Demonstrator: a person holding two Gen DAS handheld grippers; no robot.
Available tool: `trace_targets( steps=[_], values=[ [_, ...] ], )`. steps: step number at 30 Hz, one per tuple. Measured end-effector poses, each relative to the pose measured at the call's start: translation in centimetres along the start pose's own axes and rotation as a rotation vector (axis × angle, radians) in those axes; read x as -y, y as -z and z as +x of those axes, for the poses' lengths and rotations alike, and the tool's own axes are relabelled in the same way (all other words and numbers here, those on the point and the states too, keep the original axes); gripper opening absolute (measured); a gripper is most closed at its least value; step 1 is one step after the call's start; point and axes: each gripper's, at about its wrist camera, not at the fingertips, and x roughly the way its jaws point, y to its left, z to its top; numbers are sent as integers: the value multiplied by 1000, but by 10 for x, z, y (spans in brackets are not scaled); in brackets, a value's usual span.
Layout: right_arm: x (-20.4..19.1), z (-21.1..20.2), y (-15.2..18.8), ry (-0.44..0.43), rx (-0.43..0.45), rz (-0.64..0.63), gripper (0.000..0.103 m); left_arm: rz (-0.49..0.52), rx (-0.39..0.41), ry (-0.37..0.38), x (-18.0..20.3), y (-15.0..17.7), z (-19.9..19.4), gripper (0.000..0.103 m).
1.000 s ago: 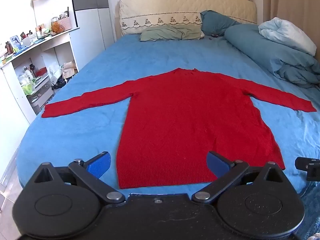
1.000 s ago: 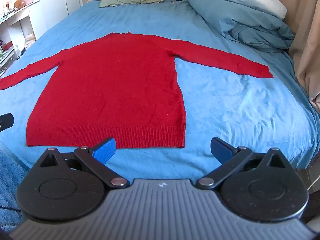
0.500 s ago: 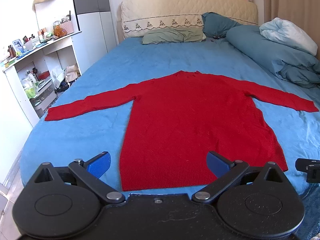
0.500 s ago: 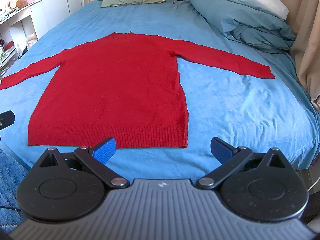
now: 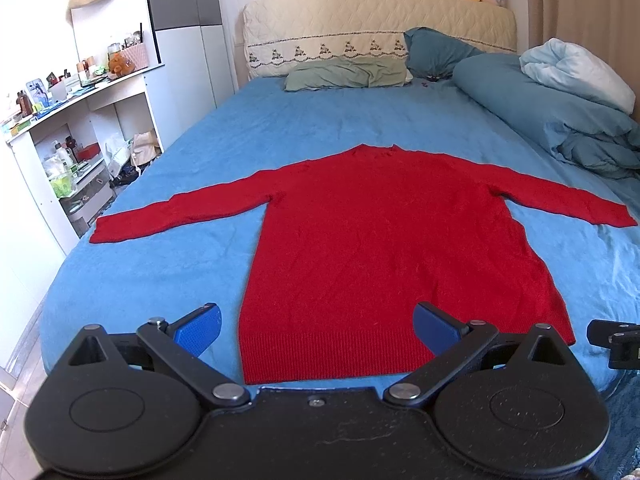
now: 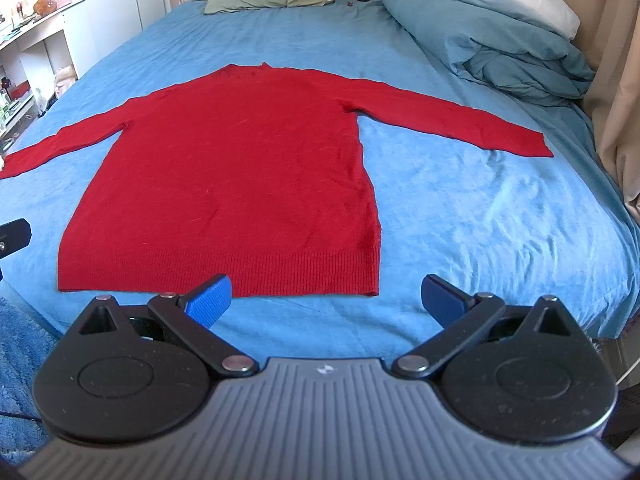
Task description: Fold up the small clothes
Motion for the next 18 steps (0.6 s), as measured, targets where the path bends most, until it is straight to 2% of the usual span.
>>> trace_targets(
  steps=[18],
  values=[
    [-1, 0, 0, -4, 1, -2, 103, -1, -2, 0, 0, 1, 0, 103]
  ],
)
